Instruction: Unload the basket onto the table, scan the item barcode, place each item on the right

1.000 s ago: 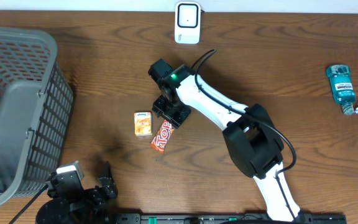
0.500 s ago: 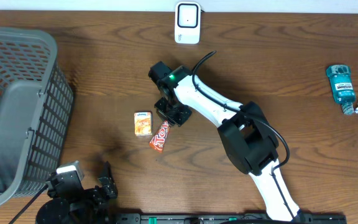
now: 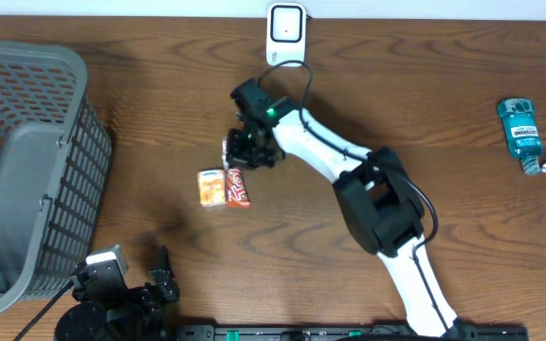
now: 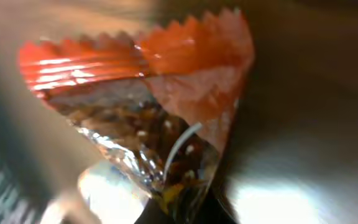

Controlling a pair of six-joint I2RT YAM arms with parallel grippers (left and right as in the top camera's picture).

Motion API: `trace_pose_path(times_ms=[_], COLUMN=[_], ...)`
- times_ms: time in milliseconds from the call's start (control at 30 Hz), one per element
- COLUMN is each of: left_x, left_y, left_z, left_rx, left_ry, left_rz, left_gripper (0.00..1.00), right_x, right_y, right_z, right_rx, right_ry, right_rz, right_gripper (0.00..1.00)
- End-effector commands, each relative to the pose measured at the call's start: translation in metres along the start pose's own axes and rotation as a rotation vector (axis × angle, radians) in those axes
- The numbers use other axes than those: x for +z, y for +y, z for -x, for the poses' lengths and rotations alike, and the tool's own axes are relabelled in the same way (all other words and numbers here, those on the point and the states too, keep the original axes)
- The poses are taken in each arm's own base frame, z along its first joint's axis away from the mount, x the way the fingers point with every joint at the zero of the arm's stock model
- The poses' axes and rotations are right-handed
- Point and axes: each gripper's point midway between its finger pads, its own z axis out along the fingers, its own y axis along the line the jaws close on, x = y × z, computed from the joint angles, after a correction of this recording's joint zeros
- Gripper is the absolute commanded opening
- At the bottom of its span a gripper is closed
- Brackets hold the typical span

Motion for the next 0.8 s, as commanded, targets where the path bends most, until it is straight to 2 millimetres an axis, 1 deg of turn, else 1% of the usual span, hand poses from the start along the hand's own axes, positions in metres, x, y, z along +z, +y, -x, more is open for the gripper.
trace_pose_path(times_ms=[0, 100, 133, 233, 267, 300, 333, 367, 567, 633, 667, 700, 767], left_x=[0.0, 0.0, 0.0, 0.0, 0.0, 0.0, 0.0, 0.0, 0.0, 0.0, 0.0, 0.0, 0.0], left_y=[-0.001, -0.001, -0.001, -0.001, -0.001, -0.001, -0.001, -0.001, -0.001, -0.001, -0.001, -0.001, -0.001], left_z=[0.0, 0.0, 0.0, 0.0, 0.0, 0.0, 0.0, 0.0, 0.0, 0.0, 0.0, 0.0, 0.0], left_rx=[-0.008, -0.009, -0.009, -0.008, -0.009, -0.008, -0.009, -0.009, -0.008, -0.008, -0.009, -0.009, -0.009], left_ry=[0.0, 0.0, 0.0, 0.0, 0.0, 0.0, 0.0, 0.0, 0.0, 0.0, 0.0, 0.0, 0.0], left_rz=[-0.005, -0.004, -0.005, -0.004, -0.005, -0.005, -0.005, -0.005, -0.005, -0.004, -0.005, -0.005, -0.005], left_gripper=[0.98, 0.98, 0.98, 0.98, 0.98, 0.98, 0.98, 0.98, 0.98, 0.98, 0.98, 0.98, 0.98], right_x=[-0.026, -0.054, -0.059, -0.069, -0.072, -0.079, -0.086, -0.09, -0.087, -0.087, -0.084, -0.08, -0.075], right_y=[0.044, 0.058, 0.06, 0.061, 0.062, 0.065, 0.068, 0.069, 0.074, 0.078, 0.08, 0.078, 0.074], right_z=[-0.03, -0.033, -0.034, -0.038, -0.039, -0.042, -0.044, -0.045, -0.048, -0.046, -0.042, -0.039, -0.034], right_rx=[-0.365, -0.528, -0.59, -0.871, -0.924, -0.996, -1.029, -1.047, -1.077, -1.14, -1.191, -1.17, -1.066], right_ry=[0.213, 0.211, 0.195, 0.088, 0.066, 0.031, 0.013, -0.001, -0.003, -0.033, -0.062, -0.053, -0.008], right_rz=[0.498, 0.711, 0.752, 0.849, 0.872, 0.933, 0.985, 1.013, 1.02, 1.027, 1.012, 0.975, 0.92], right_gripper=[0.01, 0.01, 0.01, 0.01, 0.01, 0.01, 0.01, 0.01, 0.01, 0.01, 0.01, 0.01, 0.01])
